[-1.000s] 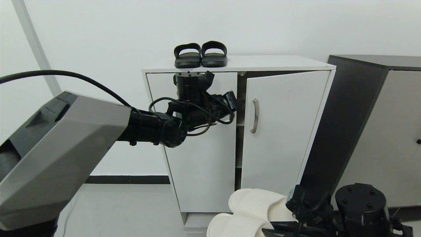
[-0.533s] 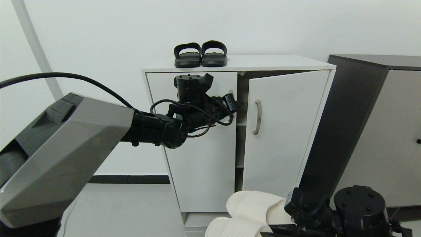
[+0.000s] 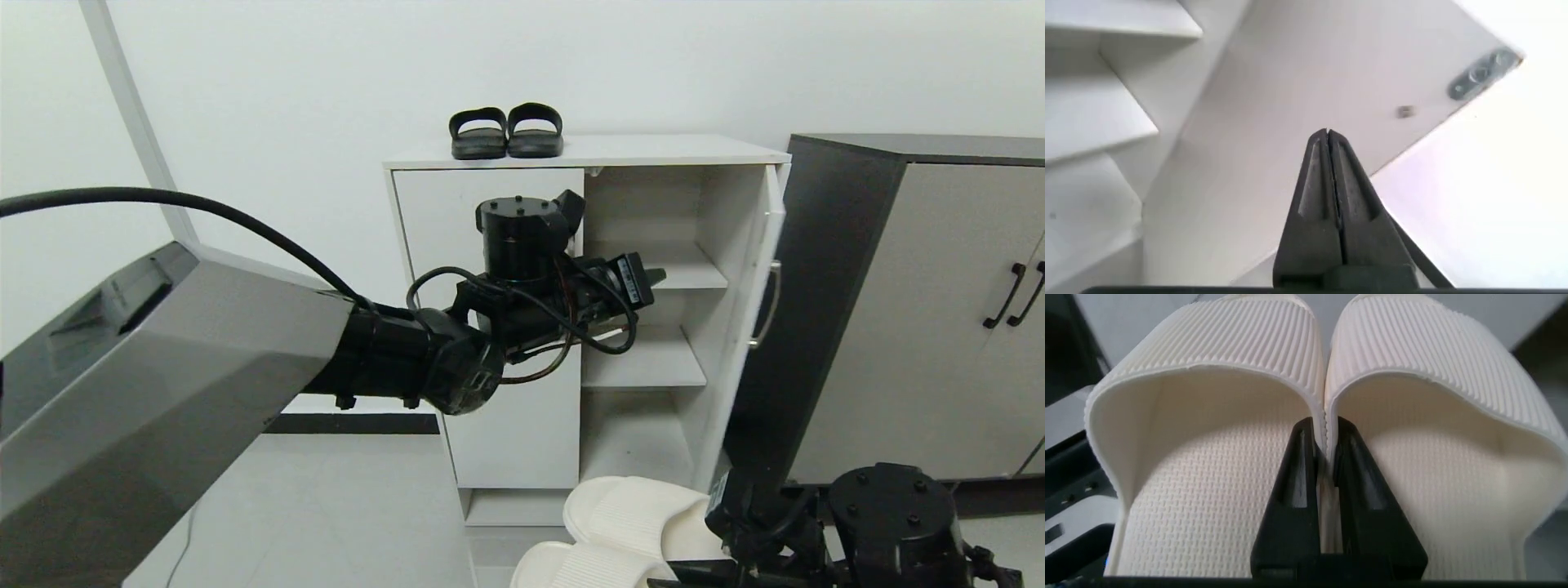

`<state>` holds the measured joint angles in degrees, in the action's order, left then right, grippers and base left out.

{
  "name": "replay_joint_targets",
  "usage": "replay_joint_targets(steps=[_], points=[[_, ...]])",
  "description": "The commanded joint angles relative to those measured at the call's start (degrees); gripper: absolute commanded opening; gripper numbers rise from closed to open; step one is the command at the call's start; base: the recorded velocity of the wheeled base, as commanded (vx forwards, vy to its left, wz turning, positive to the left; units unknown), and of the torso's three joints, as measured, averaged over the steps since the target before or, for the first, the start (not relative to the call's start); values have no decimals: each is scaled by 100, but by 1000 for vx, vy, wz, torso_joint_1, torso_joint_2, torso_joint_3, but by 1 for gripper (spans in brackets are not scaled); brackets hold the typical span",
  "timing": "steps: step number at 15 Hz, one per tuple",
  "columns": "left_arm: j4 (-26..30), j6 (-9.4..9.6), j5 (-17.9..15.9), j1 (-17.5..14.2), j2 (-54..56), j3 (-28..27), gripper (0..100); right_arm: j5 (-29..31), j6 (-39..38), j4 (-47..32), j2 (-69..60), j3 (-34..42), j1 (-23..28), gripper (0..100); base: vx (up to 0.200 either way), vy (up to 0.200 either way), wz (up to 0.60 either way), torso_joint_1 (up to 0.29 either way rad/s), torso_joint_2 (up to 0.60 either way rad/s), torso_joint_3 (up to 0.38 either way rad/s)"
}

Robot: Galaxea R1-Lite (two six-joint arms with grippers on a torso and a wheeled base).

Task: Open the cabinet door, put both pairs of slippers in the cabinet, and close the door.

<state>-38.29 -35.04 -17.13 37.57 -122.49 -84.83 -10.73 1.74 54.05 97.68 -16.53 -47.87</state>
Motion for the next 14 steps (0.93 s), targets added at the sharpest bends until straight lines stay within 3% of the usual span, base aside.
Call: replay_joint_targets(steps=[1,2,3,6,7,8,9,10,11,12,13,14], points=[[-12,-3,8,-83,67,28,0,1,1,0,14,-8,15,0,0,0,0,0,0,0],[-29,32,140,-259,226,116,0,9,-51,9,49,-70,76,0,0,0,0,0,0,0],[-29,181,315,-356,489,292,0,18,-86,26,102,-175,199,0,0,0,0,0,0,0],[59,603,412,-716,1922,1461,0,1,-113,35,234,-281,516,0,0,0,0,0,0,0],[85,788,430,-813,2230,1813,0,1,-113,35,260,-298,542,0,0,0,0,0,0,0],[85,1157,474,-1156,2968,2727,0,1,-113,35,278,-307,586,0,0,0,0,0,0,0],[85,1254,482,-1384,3530,3395,0,1,-113,44,269,-307,621,0,0,0,0,0,0,0],[85,1254,482,-1402,3583,3447,0,1,-113,44,269,-307,621,0,0,0,0,0,0,0],[94,1262,553,-1674,4629,4564,0,9,-113,44,269,-333,639,0,0,0,0,0,0,0],[103,1262,632,-1709,4963,4897,0,18,-113,44,269,-351,648,0,0,0,0,0,0,0],[155,1271,948,-1718,5816,5785,0,44,-113,53,234,-386,674,0,0,0,0,0,0,0],[278,1271,1185,-1718,6308,6154,0,36,-113,79,225,-386,735,0,0,0,0,0,0,0]])
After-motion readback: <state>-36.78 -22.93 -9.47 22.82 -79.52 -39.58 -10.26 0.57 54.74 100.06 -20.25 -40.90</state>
